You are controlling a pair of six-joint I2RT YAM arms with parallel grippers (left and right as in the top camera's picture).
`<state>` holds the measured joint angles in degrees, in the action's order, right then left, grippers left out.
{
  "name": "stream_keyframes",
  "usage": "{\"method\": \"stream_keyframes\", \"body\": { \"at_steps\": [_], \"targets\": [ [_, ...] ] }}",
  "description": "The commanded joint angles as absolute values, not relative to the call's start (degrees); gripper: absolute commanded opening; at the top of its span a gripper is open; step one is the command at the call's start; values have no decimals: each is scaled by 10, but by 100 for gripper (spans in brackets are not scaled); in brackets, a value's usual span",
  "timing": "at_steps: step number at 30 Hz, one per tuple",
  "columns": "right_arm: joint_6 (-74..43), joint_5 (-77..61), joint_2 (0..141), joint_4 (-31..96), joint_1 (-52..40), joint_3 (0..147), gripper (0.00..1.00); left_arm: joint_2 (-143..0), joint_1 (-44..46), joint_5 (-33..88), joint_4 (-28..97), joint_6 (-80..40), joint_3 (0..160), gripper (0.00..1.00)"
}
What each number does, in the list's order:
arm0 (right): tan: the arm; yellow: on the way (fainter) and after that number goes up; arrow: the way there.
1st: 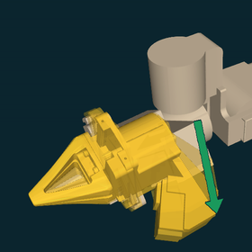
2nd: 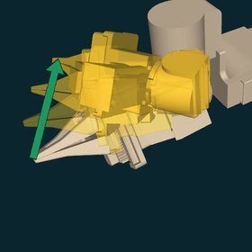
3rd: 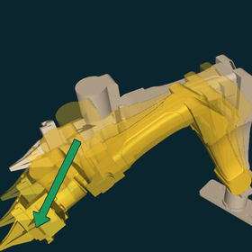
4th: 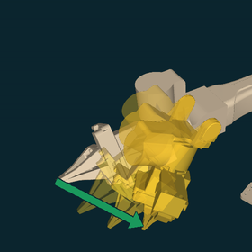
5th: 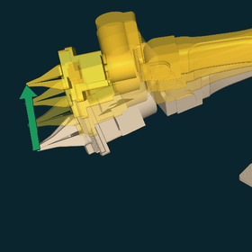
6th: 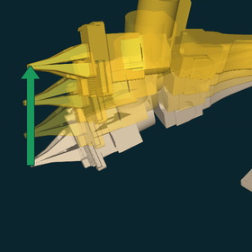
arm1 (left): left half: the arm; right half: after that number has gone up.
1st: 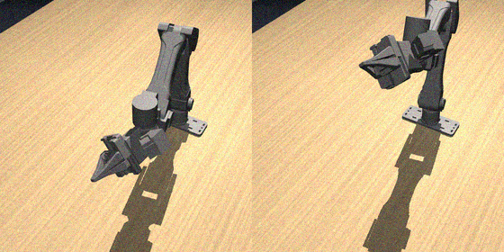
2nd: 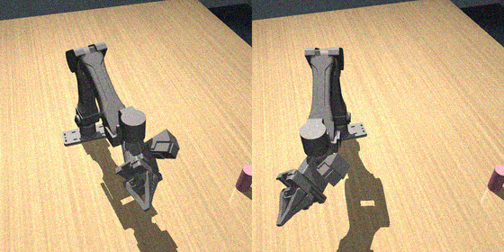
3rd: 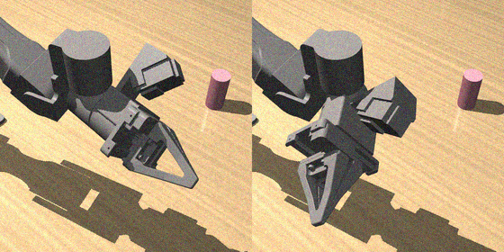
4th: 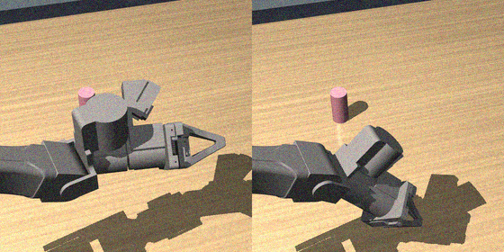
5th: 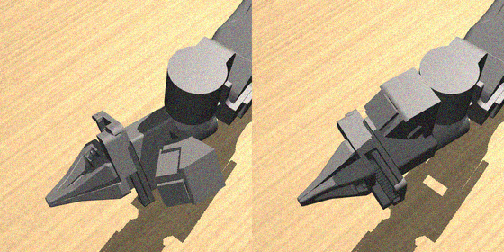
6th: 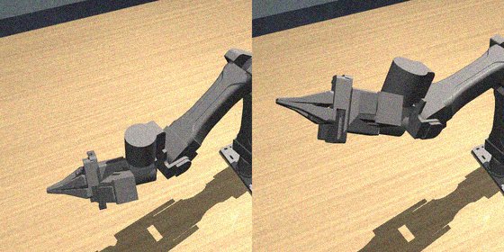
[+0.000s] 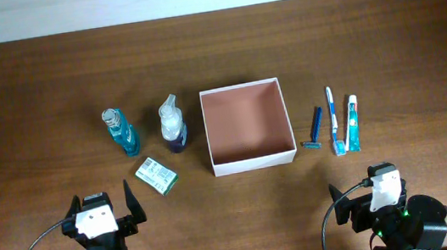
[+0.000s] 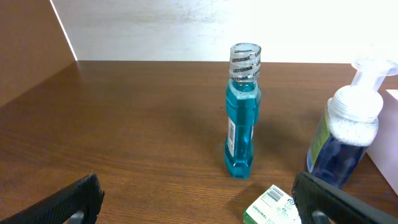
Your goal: Pack container
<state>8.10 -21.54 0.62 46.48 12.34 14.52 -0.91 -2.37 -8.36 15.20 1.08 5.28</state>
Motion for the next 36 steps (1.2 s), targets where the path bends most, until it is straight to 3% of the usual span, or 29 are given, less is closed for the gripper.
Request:
{"method": "stream_keyframes", "body": {
  "at_steps": [1,14,22,26,28,36],
  "targets": [
    [81,-220,2,463,127,144,99,-8,-24,-78,150,18,48,99],
    [81,-220,2,463,127,144,99,-8,-24,-73,150,17,48,99],
    [81,-220,2,463,127,144,99,-8,-24,30,150,6,48,99],
    [81,-220,2,463,127,144,99,-8,-24,141,151,6,51,99],
    [81,-220,2,463,127,144,99,-14,-24,225,185,-7,76,99],
    [81,-220,2,463,127,144,99,-152,-24,187,289,-22,274,99]
  ]
}}
